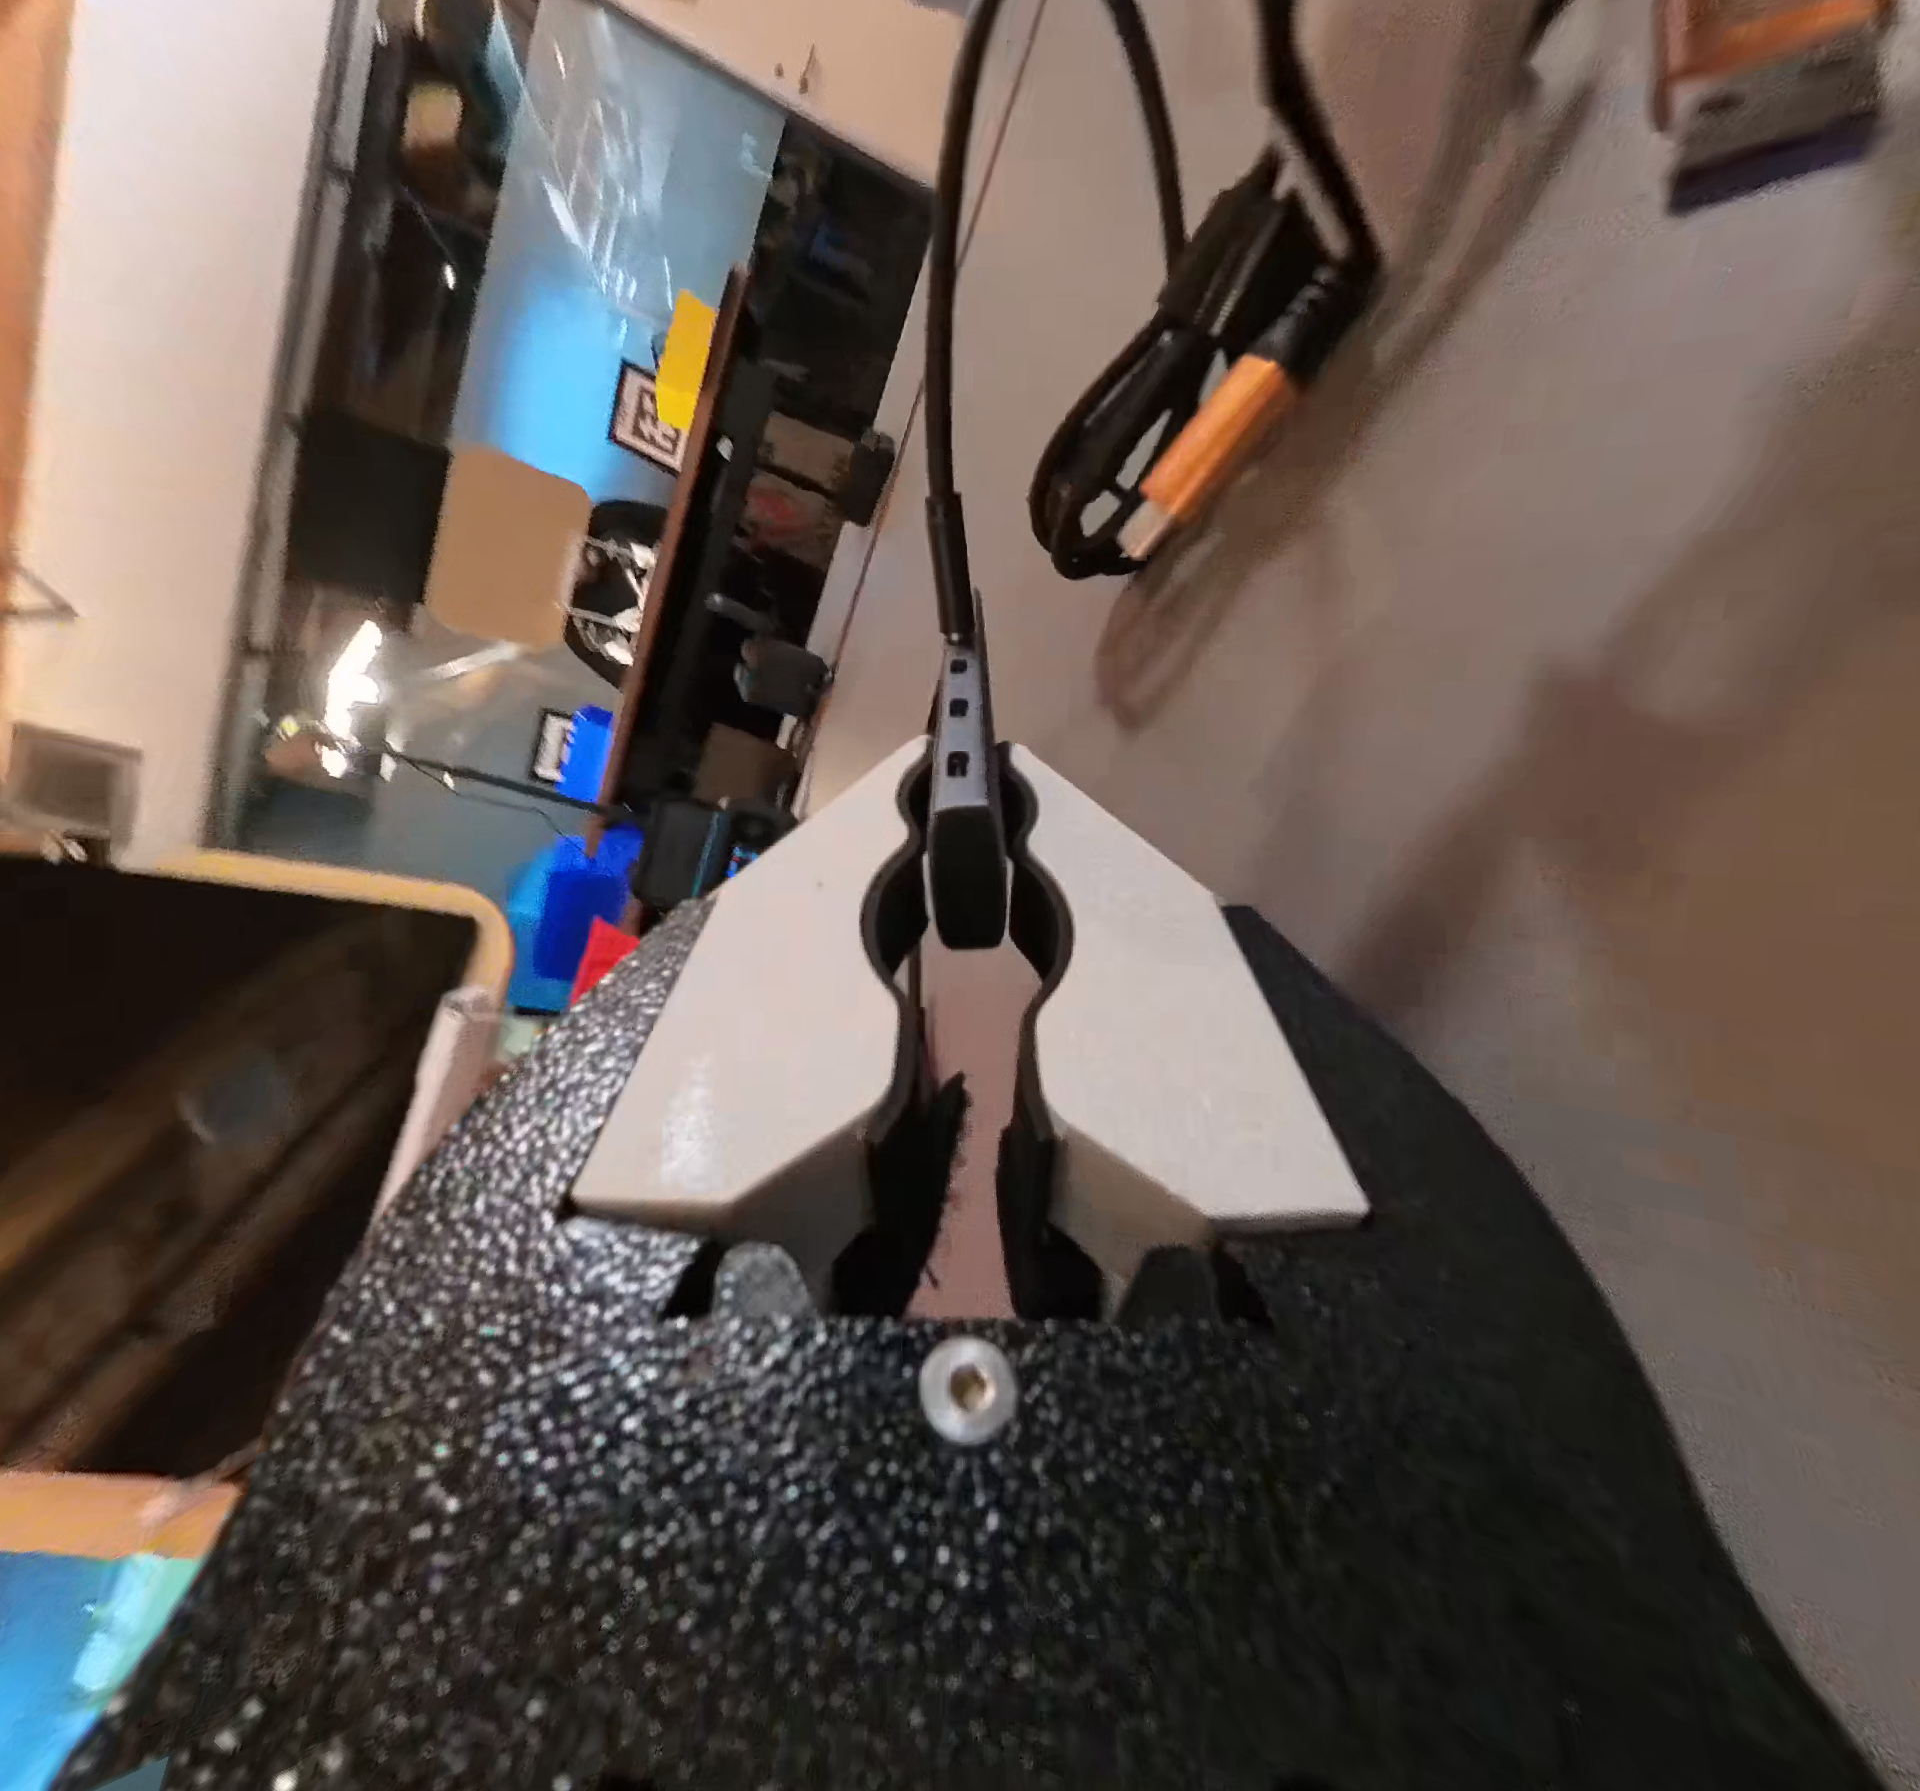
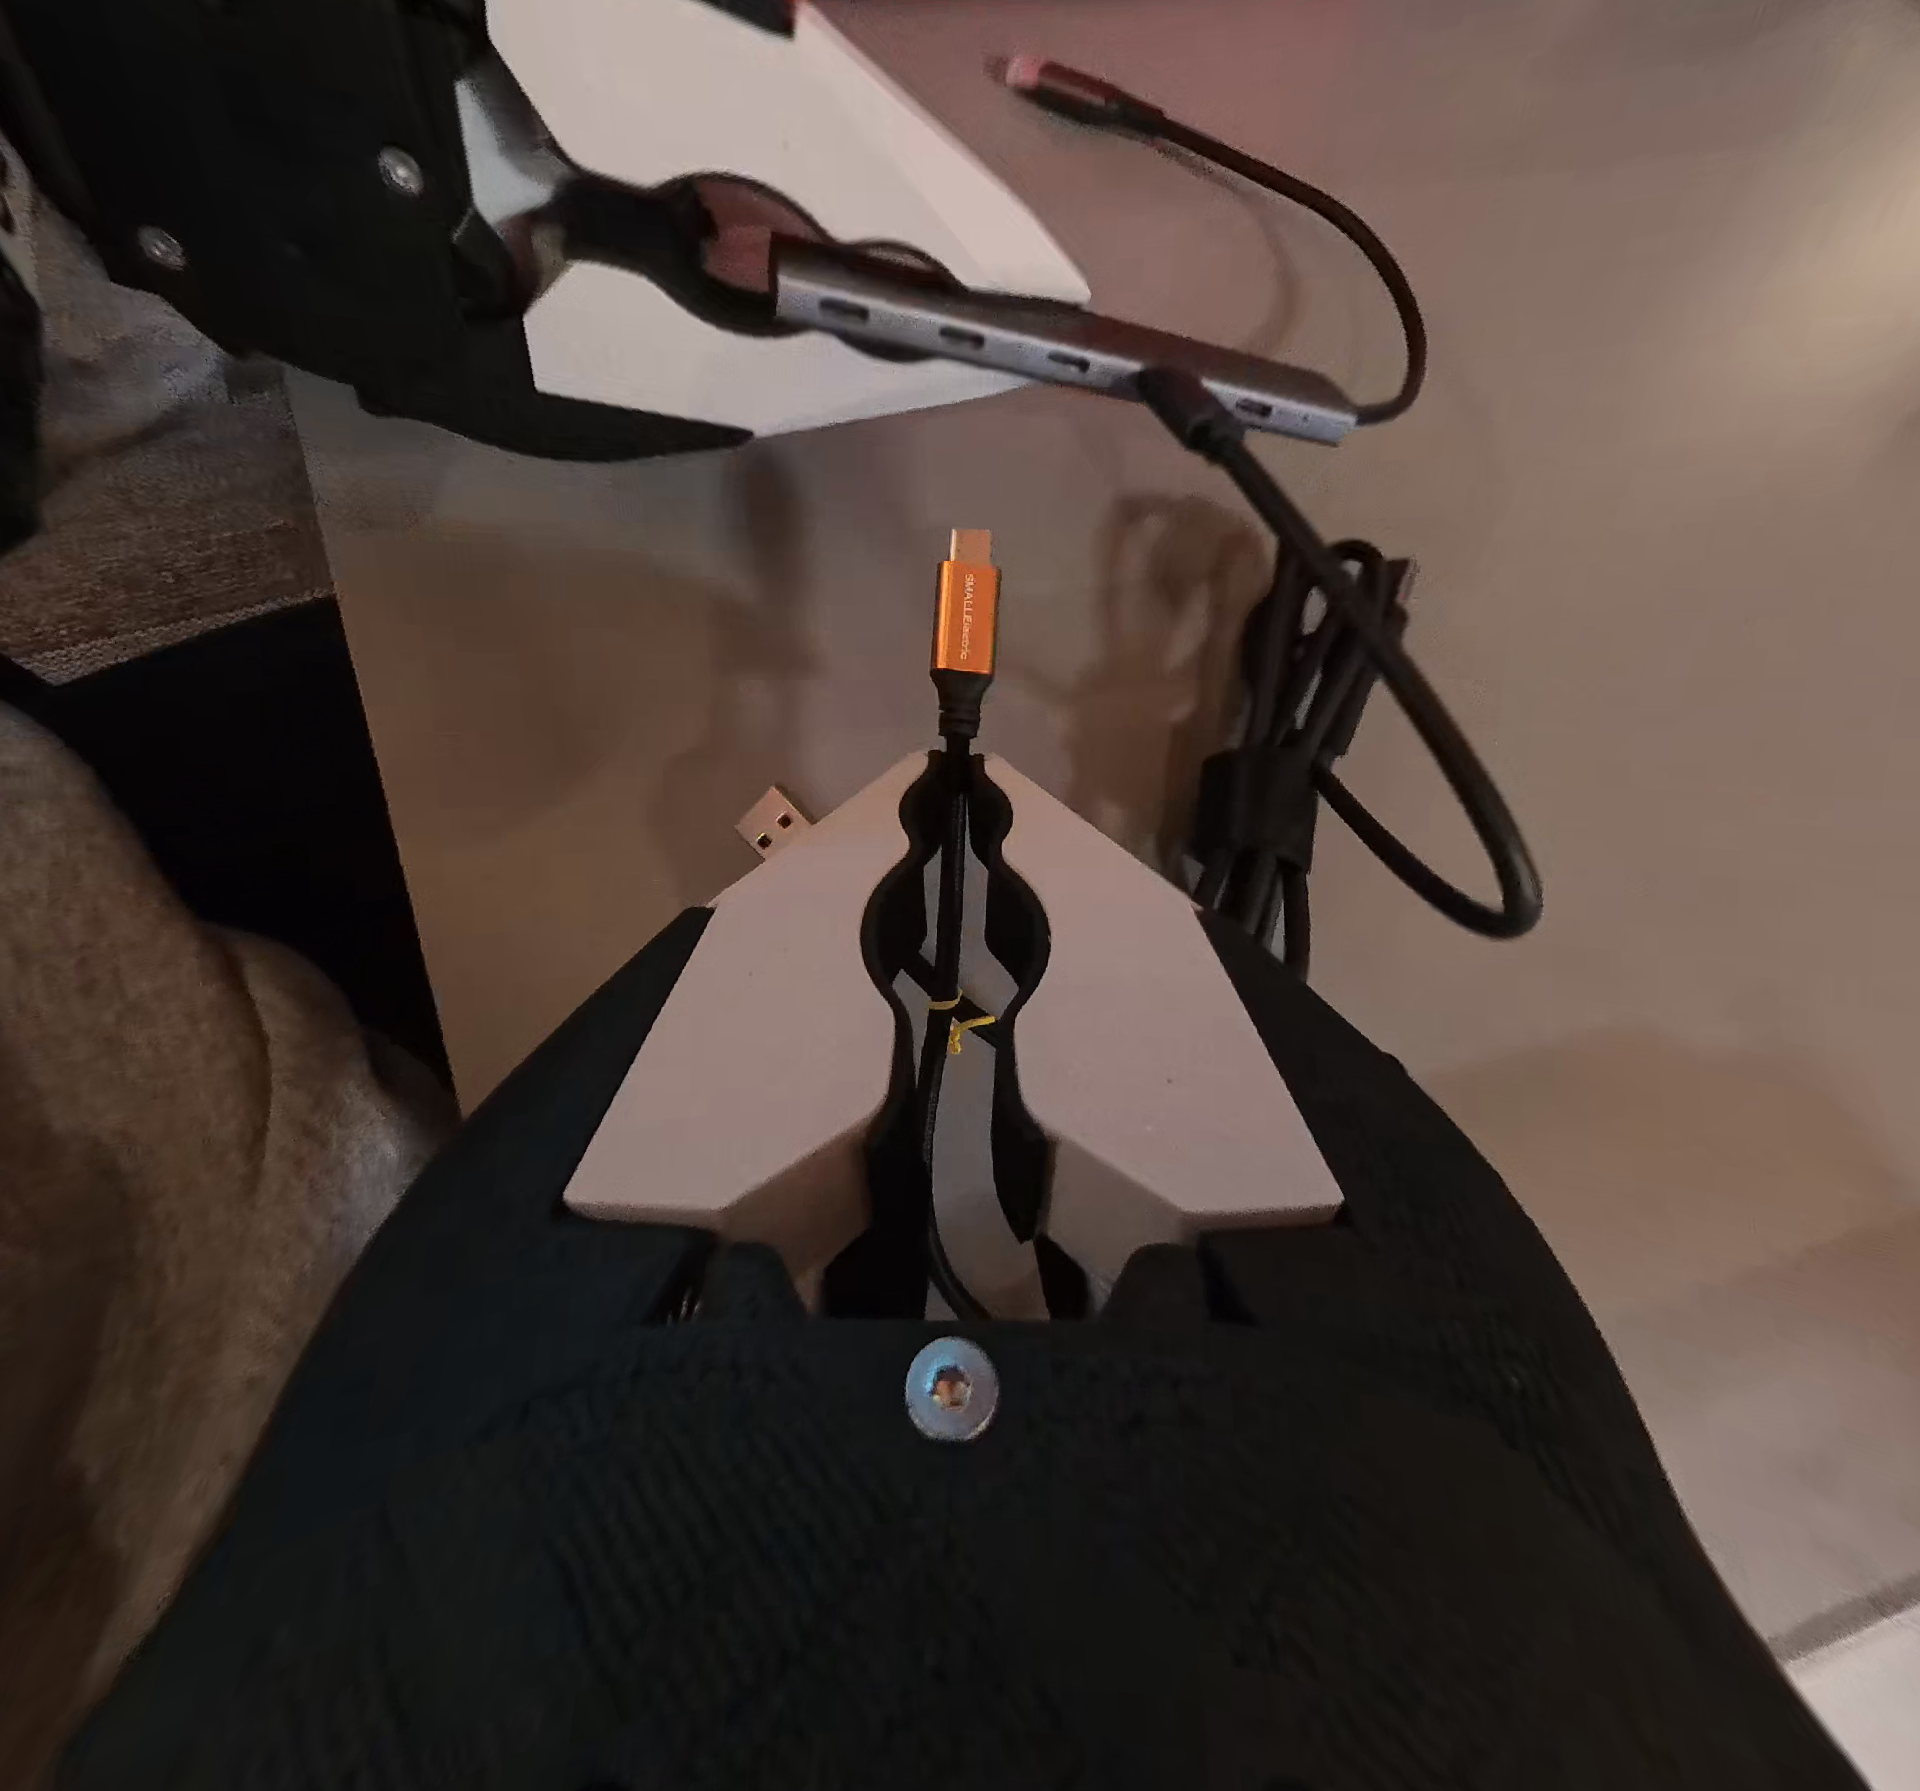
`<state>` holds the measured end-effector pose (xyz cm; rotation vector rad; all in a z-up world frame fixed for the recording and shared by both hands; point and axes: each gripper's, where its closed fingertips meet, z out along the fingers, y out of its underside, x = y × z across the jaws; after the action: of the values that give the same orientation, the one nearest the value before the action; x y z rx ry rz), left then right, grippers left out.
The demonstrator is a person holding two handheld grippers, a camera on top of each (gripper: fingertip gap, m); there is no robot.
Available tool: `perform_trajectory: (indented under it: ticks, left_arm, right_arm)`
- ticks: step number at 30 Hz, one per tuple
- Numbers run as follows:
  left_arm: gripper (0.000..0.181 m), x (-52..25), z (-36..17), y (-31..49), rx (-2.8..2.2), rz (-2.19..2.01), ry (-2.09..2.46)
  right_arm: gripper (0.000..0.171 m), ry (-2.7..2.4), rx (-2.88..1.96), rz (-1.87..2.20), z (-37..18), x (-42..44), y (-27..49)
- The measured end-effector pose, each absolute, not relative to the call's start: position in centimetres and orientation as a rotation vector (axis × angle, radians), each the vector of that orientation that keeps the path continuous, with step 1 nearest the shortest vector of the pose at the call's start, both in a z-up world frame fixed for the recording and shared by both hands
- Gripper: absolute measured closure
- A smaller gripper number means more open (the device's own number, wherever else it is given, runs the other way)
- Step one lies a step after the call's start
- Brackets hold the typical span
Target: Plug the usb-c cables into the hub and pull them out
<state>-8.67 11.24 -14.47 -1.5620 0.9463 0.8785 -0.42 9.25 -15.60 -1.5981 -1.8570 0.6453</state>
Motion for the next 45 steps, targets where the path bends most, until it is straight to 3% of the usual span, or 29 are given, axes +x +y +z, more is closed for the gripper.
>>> perform_trajectory:
  ticks: [9, 45]
  left_arm:
    - [0.173, -5.4, -16.0, 10.7, -1.374, 0.985, 1.248]
    - [0.173, -4.9, -16.1, 11.1, -1.316, 1.22, 1.347]
  right_arm:
    - [0.17, -1.939, -1.564, 0.631, -15.8, -0.2, 8.3]
    - [0.17, -1.924, -1.661, 0.626, -16.2, 0.4, 8.4]
